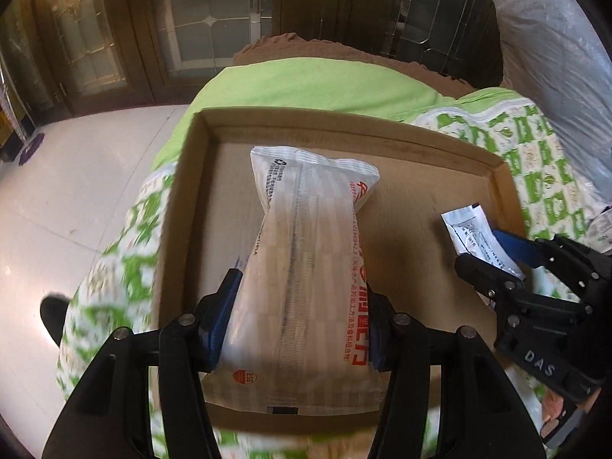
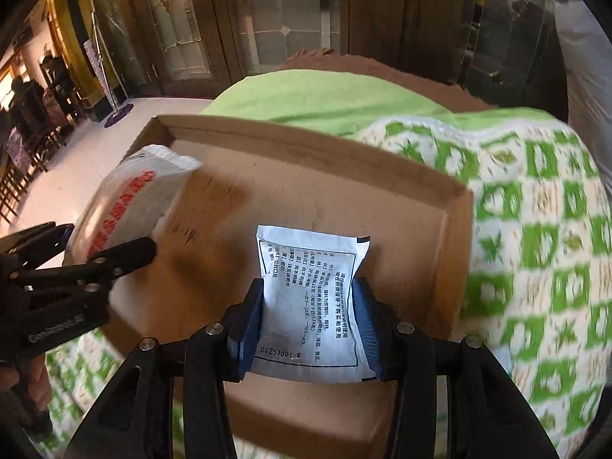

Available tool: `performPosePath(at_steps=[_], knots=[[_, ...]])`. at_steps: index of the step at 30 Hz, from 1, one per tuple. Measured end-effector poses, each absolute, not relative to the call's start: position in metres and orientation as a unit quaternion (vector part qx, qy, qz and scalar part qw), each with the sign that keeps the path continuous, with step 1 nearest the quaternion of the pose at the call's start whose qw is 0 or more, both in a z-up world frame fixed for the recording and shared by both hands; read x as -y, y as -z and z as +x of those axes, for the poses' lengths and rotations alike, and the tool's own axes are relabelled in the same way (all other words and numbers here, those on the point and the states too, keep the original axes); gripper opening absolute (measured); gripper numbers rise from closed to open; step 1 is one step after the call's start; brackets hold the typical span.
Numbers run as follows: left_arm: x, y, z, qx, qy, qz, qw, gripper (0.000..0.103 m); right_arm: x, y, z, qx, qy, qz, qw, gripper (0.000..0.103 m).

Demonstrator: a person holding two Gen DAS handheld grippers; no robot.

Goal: Organize soft objects
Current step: 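Carry both held packs into the cardboard tray and open both tools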

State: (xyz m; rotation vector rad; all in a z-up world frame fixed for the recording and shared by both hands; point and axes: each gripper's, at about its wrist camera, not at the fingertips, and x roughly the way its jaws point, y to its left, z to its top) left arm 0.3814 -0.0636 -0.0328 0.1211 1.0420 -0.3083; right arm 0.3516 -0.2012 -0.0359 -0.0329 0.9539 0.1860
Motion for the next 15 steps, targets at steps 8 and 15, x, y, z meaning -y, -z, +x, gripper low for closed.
performPosePath(at_steps=[8, 15], knots=[[0.054, 0.047, 0.412, -0.499, 0.122, 0.042, 0.857, 0.070, 0.183, 0.049, 0.387, -0.441, -0.088, -0.025, 0.893, 0.049], [0.060, 0.048, 0.410, -0.500, 0.130, 0.048, 0.855, 0.082, 0.185, 0.064, 0.395, -0.443, -0.086, 0.004, 0.893, 0.071]])
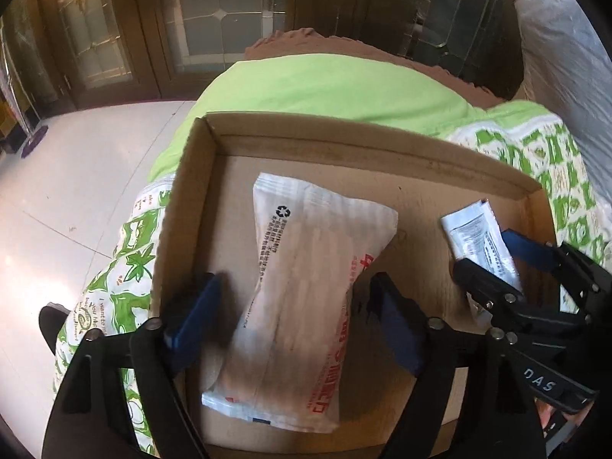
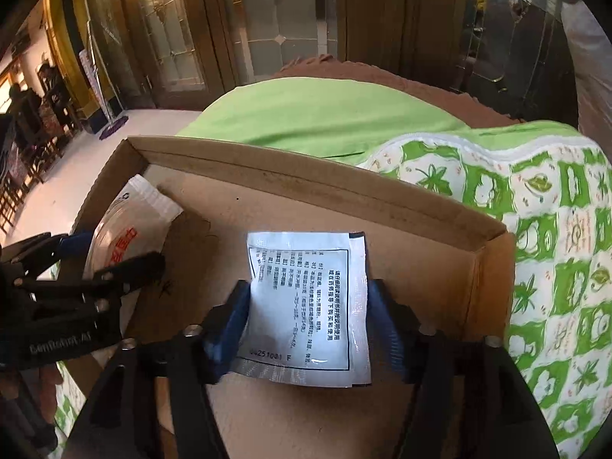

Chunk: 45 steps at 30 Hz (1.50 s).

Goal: Organize soft objects
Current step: 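Carry both held packs into the cardboard tray and open both tools, then grasp the large white gauze pack with the right tool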

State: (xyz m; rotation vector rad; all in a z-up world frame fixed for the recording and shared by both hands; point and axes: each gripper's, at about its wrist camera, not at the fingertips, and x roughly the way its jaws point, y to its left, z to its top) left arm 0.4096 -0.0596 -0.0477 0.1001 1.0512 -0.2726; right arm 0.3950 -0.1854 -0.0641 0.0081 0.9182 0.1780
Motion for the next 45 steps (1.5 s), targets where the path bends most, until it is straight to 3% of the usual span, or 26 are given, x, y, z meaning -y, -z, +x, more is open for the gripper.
performPosePath(at_steps=[10, 19, 28, 45], knots=[[0.048, 0.030, 0.390, -0.503, 0.124, 0.038, 0.854, 0.082, 0.199, 0.053, 0.367, -0.426, -0.087, 0.036, 0.900, 0.083], [0.003, -0.004, 0.291, -0.470, 0.112, 0.019, 0.875, 0.082, 0.240, 0.028, 0.293, -0.425, -0.095, 0.098, 0.895, 0.091], [-0.049, 0.047, 0.175, -0.503, 0.080, -0.040, 0.859, 0.082, 0.272, 0.061, 0.205, -0.499, -0.085, 0.086, 0.858, 0.091], [-0.056, 0.047, 0.153, -0.500, 0.086, -0.046, 0.860, 0.082, 0.267, 0.077, 0.174, -0.516, -0.098, 0.076, 0.847, 0.091]])
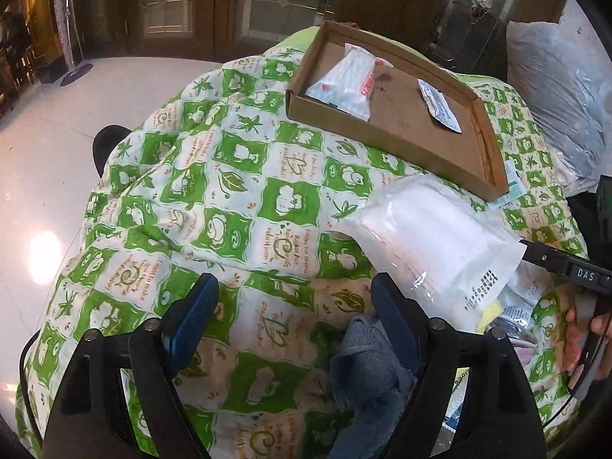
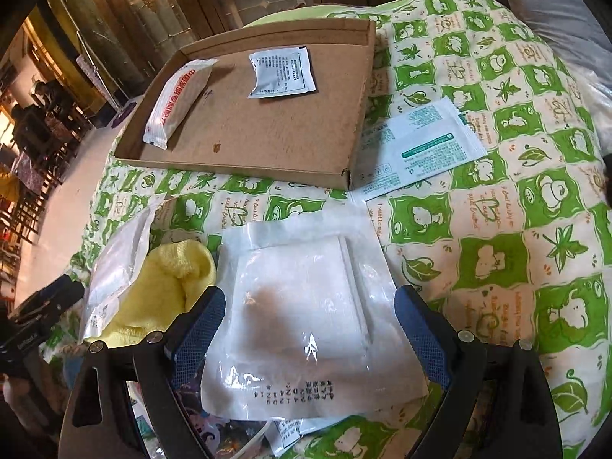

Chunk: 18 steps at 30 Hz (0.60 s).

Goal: Organize soft objects
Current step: 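Grasp the large white gauze pack with the right tool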

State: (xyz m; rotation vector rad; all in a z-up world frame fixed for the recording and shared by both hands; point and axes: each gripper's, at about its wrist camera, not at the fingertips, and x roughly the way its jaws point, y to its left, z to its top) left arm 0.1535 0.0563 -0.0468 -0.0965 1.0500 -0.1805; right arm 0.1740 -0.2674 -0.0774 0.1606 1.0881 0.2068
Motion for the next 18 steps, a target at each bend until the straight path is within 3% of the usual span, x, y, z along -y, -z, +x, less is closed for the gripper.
performPosePath(at_steps=[18], knots=[[-0.038, 0.026, 0.159, -0.494, 0.111, -0.081, 0.858, 0.082, 0.250, 0.097, 0.187, -0.542, -0.087, 0.028, 0.835, 0.097]])
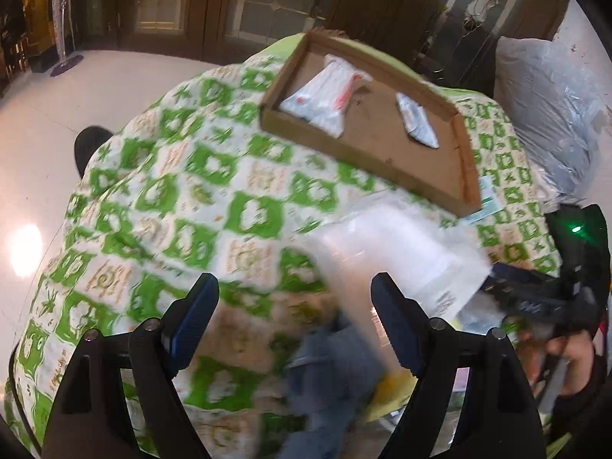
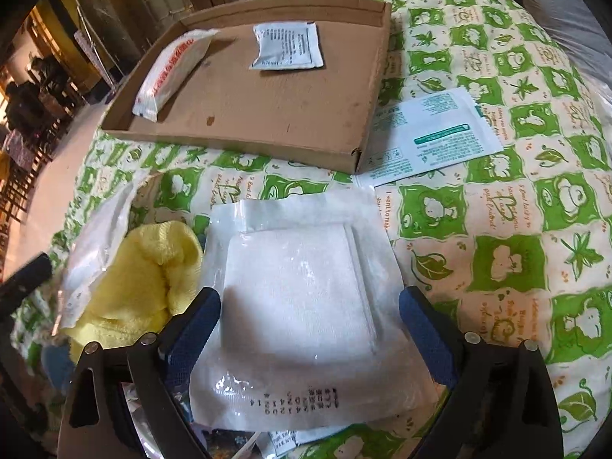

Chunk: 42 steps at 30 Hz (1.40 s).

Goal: Organize soft objects
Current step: 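Grasp the large white gauze pack with the right tool, then lift the gauze pack with right tool while left tool grasps a small white pack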

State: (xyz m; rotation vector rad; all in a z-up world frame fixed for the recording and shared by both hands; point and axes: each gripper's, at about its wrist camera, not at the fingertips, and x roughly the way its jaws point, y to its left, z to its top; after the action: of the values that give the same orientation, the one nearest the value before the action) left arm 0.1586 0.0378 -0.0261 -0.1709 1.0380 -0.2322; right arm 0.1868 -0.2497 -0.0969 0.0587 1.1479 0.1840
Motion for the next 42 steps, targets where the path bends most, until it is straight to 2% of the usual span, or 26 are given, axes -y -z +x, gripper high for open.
performPosePath(at_steps=[12, 16, 27, 37, 38, 41, 42], knots=[[0.057, 0.014, 0.197, -0.514, 0.102, -0.057, 0.850, 0.082, 0.245, 0.107, 0.200, -0.552, -0.086, 0.032, 0.829, 0.100], [0.071, 0.028, 0.210, -0.530, 0.063, -0.031, 0.845, 0.085, 0.247, 0.109, 0.200, -0.552, -0.088, 0.033, 0.828, 0.100], [0.021, 0.060, 0.197, -0.521, -0.014, 0.033, 0.853, 0.085, 0.249, 0.108, 0.197, -0.552, -0.089, 0.037, 0.828, 0.101], [-0.021, 0.053, 0.191, -0.509, -0.011, 0.007, 0.861, 0.085, 0.245, 0.109, 0.198, -0.551, -0.084, 0.029, 0.830, 0.101], [-0.023, 0.056, 0.193, -0.517, -0.014, 0.007, 0.856, 0.087, 0.245, 0.109, 0.198, -0.551, -0.084, 0.029, 0.830, 0.101], [-0.030, 0.077, 0.200, -0.547, -0.030, 0.018, 0.836, 0.103, 0.244, 0.110, 0.198, -0.551, -0.084, 0.026, 0.830, 0.101], [-0.032, 0.084, 0.200, -0.552, -0.035, 0.020, 0.833, 0.103, 0.244, 0.110, 0.199, -0.551, -0.084, 0.026, 0.830, 0.101]])
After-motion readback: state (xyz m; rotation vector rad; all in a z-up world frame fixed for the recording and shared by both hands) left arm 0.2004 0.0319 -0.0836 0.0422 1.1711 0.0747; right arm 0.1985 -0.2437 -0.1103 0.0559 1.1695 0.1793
